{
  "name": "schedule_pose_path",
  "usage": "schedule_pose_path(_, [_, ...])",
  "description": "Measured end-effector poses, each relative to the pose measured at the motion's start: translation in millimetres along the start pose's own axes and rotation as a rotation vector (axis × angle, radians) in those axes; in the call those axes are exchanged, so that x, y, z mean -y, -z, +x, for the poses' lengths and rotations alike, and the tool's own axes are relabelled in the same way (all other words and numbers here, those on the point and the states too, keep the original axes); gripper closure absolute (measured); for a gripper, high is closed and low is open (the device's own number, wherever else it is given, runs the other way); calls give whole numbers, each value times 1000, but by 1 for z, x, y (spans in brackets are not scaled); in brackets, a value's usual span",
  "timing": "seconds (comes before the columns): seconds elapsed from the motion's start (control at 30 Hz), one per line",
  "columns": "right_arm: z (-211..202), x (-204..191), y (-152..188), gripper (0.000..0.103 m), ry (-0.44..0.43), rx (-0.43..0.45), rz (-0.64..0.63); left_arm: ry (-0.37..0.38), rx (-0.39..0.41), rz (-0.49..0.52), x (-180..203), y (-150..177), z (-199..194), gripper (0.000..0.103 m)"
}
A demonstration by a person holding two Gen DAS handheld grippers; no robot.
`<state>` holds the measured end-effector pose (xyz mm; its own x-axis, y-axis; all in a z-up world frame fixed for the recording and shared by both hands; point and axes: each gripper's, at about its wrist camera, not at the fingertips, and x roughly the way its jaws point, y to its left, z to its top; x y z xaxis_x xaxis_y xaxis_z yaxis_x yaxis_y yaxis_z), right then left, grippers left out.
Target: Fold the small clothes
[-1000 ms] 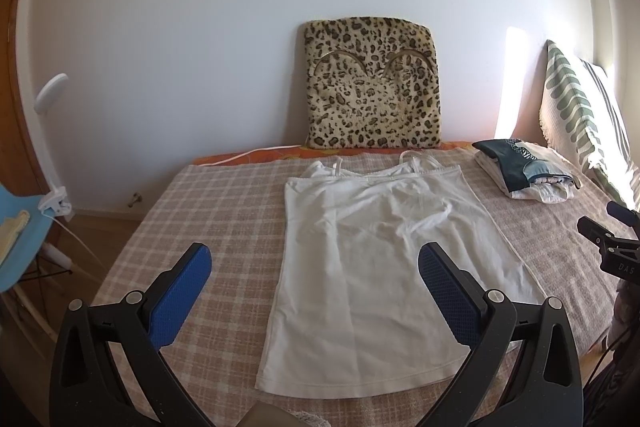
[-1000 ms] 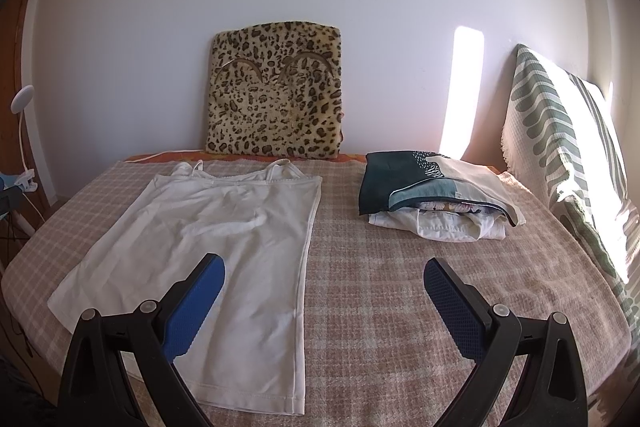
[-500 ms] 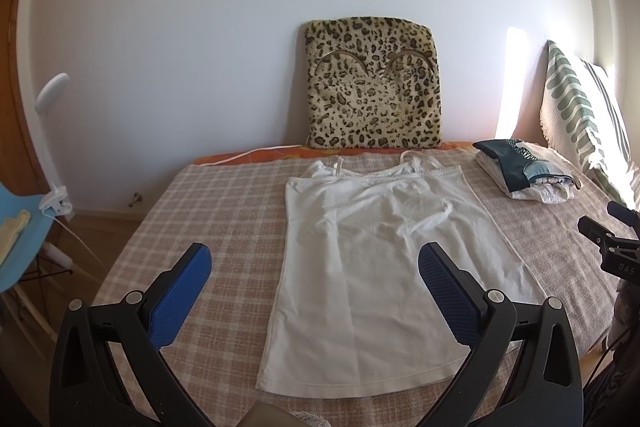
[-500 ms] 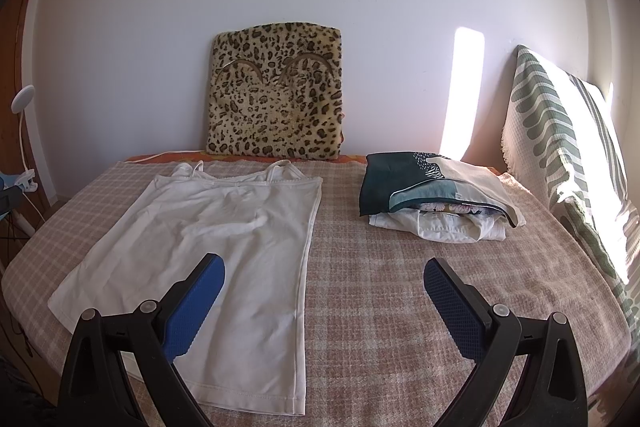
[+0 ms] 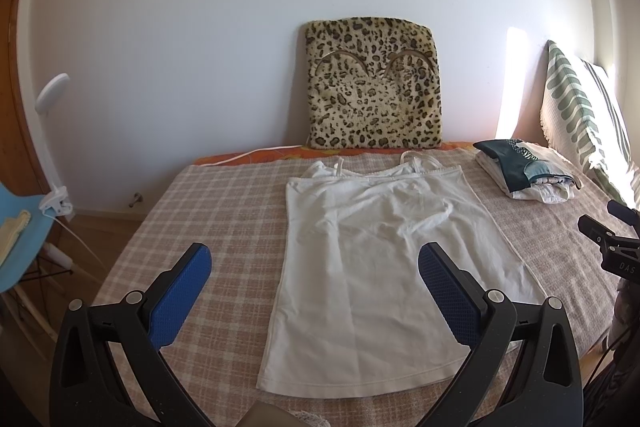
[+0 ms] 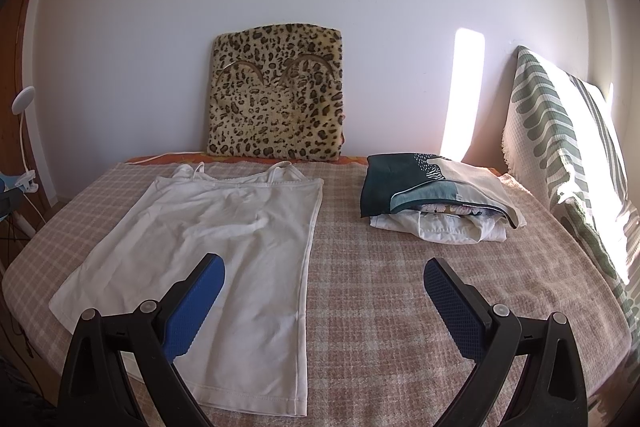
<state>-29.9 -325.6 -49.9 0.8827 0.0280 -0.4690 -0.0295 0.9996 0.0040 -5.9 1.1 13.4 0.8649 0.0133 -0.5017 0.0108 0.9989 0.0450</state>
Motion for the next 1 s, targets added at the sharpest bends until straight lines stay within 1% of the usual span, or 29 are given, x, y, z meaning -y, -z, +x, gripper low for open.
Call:
schedule_pose_path(0.13, [1,1,3,2,0,0,0,0,-1,1,-1,0,0,0])
schedule_pose_path(0.3, [-1,-8,-7,2,-5,2,-5,-6,-7,3,-4,1,2,0])
schedule_pose_path(0.73, [3,-17,-5,2,-26,13,-18,-26,-10,0,-10,6,3,0])
schedule_pose_path(0.8, [5,-20,-7,2,-39,12,-20,-18,-22,-8,-13,8,5,0])
schedule_pose_path(0.9, [7,-27,-11,2,-61,15,-23,26,-60,-34,-20,12,12,0])
schedule_pose_path(1.0, [10,-35,-18,2,-85,22,-31,33,-94,-59,-29,17,20,0])
